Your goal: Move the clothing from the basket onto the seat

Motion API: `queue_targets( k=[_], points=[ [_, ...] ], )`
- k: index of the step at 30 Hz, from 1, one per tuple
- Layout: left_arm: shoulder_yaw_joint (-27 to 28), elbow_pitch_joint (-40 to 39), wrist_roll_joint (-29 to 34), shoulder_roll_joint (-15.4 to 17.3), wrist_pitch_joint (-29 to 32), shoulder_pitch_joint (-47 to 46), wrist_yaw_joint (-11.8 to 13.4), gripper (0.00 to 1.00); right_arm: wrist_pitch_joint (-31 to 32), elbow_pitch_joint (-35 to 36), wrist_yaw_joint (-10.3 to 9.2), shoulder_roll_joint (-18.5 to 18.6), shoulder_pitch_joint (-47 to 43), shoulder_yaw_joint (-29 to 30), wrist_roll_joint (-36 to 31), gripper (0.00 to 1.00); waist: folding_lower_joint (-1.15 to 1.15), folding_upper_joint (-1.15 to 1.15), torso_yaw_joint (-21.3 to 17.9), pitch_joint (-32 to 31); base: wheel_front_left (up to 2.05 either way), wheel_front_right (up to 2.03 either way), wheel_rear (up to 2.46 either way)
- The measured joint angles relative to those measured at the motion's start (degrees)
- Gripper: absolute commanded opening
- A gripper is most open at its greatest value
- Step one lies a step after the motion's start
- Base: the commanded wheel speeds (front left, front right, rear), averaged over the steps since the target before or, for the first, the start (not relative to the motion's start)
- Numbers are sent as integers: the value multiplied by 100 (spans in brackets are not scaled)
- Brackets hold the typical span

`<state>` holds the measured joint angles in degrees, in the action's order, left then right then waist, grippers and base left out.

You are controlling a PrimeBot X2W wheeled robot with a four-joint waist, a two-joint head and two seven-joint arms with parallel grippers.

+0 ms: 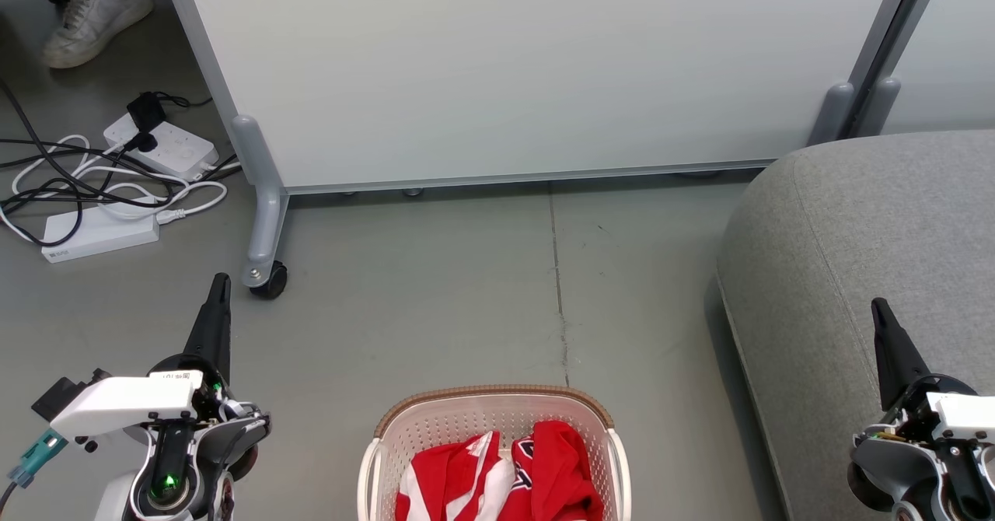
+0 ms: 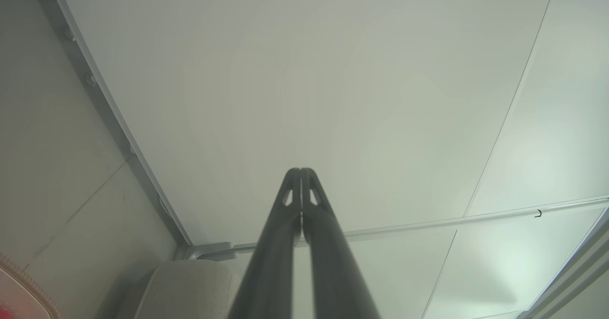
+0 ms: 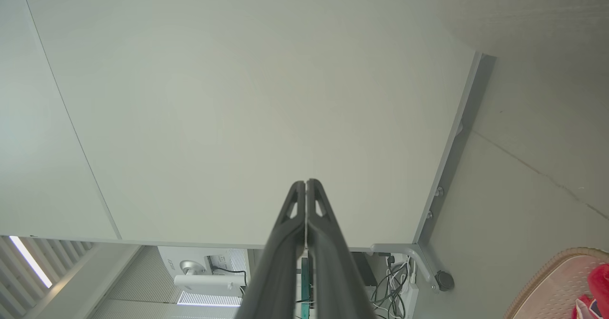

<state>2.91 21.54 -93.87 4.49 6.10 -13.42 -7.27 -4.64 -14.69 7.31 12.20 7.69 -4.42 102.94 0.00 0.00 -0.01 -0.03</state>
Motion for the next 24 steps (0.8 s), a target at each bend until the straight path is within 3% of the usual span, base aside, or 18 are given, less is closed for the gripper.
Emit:
queue_targets(
  k=[23,24],
  points=[
    [20,-1,9,-12,26,-1,0,0,-9,5,0,12,0,-15,30,0,0,0,0,0,0,0,0],
    [20,-1,9,-13,26,-1,0,100,-9,5,0,12,0,-16,30,100,0,0,0,0,0,0,0]
  ],
)
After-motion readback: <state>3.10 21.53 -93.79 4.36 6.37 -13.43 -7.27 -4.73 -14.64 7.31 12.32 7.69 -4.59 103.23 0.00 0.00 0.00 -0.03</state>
